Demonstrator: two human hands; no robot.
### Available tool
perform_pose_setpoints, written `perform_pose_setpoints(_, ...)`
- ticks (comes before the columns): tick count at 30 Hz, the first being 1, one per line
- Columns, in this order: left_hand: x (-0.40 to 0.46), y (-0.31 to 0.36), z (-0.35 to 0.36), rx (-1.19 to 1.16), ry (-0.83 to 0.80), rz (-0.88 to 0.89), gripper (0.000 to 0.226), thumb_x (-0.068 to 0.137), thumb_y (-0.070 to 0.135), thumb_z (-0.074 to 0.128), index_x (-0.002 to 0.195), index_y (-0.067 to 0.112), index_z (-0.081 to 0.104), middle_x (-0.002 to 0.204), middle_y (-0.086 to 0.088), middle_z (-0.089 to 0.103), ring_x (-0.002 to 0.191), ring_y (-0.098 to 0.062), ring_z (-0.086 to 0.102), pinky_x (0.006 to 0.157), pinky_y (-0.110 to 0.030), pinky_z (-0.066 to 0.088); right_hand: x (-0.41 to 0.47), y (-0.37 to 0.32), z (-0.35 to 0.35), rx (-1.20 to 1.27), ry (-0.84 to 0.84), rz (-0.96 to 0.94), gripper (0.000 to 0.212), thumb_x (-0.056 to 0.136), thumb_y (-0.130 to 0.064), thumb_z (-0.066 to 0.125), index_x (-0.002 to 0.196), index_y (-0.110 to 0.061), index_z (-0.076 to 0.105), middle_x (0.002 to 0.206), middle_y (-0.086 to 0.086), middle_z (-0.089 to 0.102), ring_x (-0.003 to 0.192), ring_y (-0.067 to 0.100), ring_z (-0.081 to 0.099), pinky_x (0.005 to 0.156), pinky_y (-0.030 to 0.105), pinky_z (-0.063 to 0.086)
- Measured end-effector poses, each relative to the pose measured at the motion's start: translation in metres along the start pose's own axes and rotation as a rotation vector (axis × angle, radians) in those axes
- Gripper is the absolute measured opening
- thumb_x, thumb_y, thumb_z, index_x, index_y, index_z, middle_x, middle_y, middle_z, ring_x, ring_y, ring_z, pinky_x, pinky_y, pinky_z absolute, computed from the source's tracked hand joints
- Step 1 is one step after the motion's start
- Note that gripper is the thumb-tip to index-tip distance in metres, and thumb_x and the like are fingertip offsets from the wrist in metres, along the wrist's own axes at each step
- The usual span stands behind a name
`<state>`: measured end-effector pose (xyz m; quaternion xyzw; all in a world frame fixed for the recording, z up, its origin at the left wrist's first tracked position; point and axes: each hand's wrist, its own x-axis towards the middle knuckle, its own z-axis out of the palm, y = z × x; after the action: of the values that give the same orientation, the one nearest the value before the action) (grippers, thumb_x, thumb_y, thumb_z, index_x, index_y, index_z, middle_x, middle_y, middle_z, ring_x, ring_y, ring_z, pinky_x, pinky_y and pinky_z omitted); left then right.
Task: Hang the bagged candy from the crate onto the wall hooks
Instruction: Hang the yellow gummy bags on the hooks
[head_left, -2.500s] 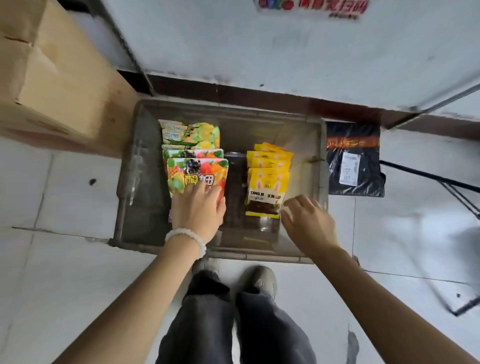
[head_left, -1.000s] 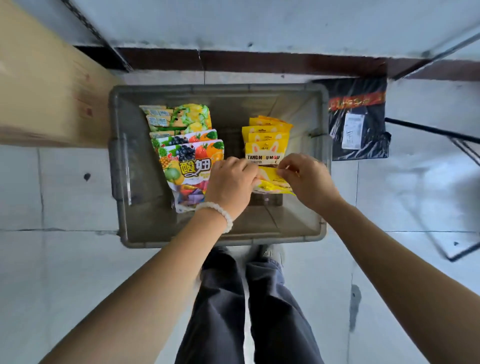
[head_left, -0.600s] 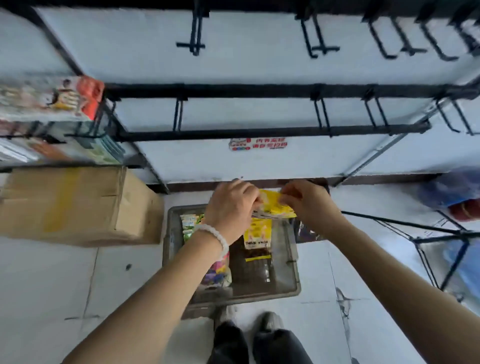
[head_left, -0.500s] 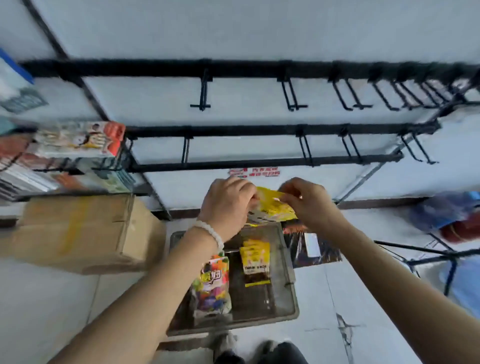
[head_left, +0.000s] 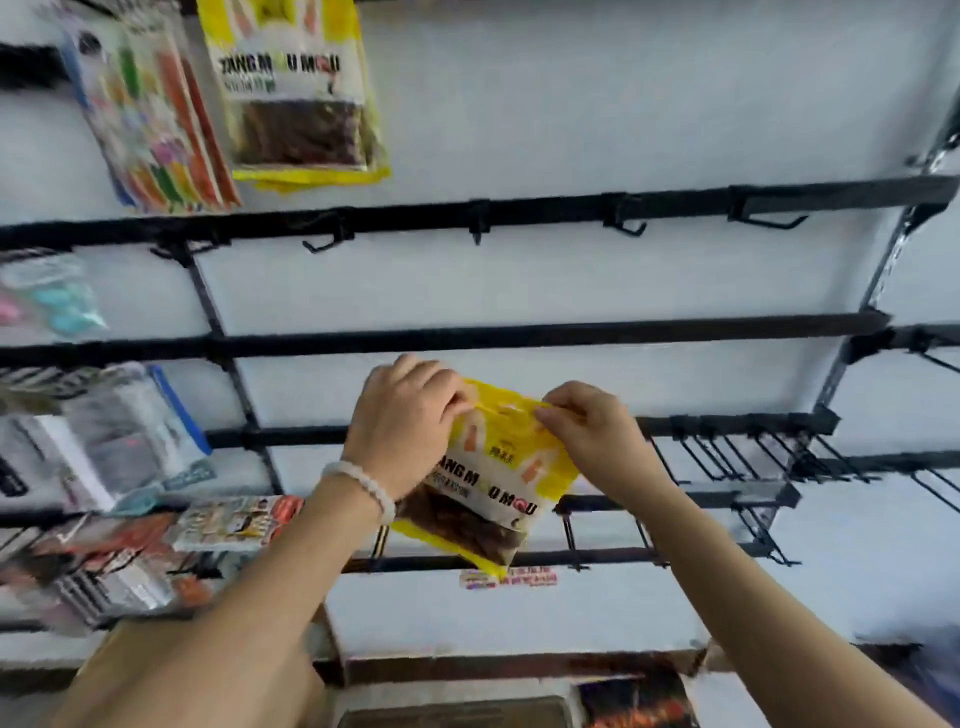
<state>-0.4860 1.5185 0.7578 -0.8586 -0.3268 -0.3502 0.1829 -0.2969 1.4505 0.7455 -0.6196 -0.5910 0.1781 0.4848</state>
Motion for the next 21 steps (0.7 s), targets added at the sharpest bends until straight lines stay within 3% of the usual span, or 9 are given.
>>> perform_pose_setpoints(5, 0.053, 0.027, -0.025, 0.057, 0.073, -0.084, 0.015, 0.084, 0.028, 0.056, 0.080, 0.016, 0.066, 0.083, 0.004, 0.067, 0.083, -0.022, 0.058, 0.070, -0.035, 0.044, 0.046, -0.030, -0.056, 0.078, 0.066, -0.174, 0.007, 0.089, -0.026, 0.058, 0.082, -0.022, 0.059, 0.074, -0.004, 0.063, 0.068, 0.004, 0.054, 0.060, 0.019, 0.039)
perform_pose_setpoints(8, 0.077, 0.037, -0.036, 0.036, 0.137, -0.142, 0.007, 0.080, 0.017, 0.068, 0.077, 0.014, 0.062, 0.080, 0.003, 0.066, 0.078, -0.023, 0.059, 0.066, -0.031, 0.041, 0.065, -0.053, -0.080, 0.138, 0.041, -0.270, 0.006, 0.090, -0.023, 0.057, 0.085, -0.019, 0.059, 0.071, -0.006, 0.058, 0.056, -0.001, 0.055, 0.053, 0.009, 0.040)
perform_pose_setpoints(11, 0.098, 0.037, -0.051, 0.014, 0.177, -0.190, 0.006, 0.083, 0.015, 0.065, 0.079, 0.013, 0.061, 0.082, 0.001, 0.064, 0.079, -0.021, 0.057, 0.067, -0.030, 0.042, 0.083, -0.073, -0.094, 0.137, 0.022, -0.337, 0.006, 0.090, -0.023, 0.057, 0.088, -0.018, 0.059, 0.072, -0.005, 0.057, 0.052, -0.007, 0.054, 0.049, 0.005, 0.038)
perform_pose_setpoints(14, 0.116, 0.030, -0.070, 0.017, 0.193, -0.215, 0.007, 0.086, 0.017, 0.061, 0.082, 0.012, 0.061, 0.086, -0.001, 0.063, 0.079, -0.020, 0.056, 0.067, -0.031, 0.043, 0.100, -0.096, -0.099, 0.128, 0.038, -0.398, 0.005, 0.090, -0.023, 0.057, 0.088, -0.019, 0.059, 0.080, -0.005, 0.058, 0.063, -0.005, 0.055, 0.055, 0.006, 0.037)
perform_pose_setpoints(18, 0.141, 0.009, -0.095, 0.096, 0.207, -0.200, 0.011, 0.087, 0.021, 0.059, 0.084, 0.011, 0.061, 0.086, -0.001, 0.064, 0.082, -0.023, 0.058, 0.072, -0.037, 0.045, 0.121, -0.128, -0.100, 0.053, 0.112, -0.469, 0.013, 0.090, -0.024, 0.057, 0.094, -0.015, 0.065, 0.090, -0.004, 0.057, 0.083, 0.010, 0.051, 0.070, 0.020, 0.037)
perform_pose_setpoints(21, 0.164, -0.011, -0.115, 0.169, 0.218, -0.157, 0.015, 0.089, 0.027, 0.056, 0.088, 0.014, 0.062, 0.091, 0.001, 0.066, 0.089, -0.022, 0.057, 0.077, -0.037, 0.043, 0.141, -0.156, -0.099, 0.021, 0.198, -0.501, 0.017, 0.090, -0.026, 0.057, 0.096, -0.014, 0.066, 0.086, -0.005, 0.056, 0.077, 0.009, 0.051, 0.061, 0.015, 0.039)
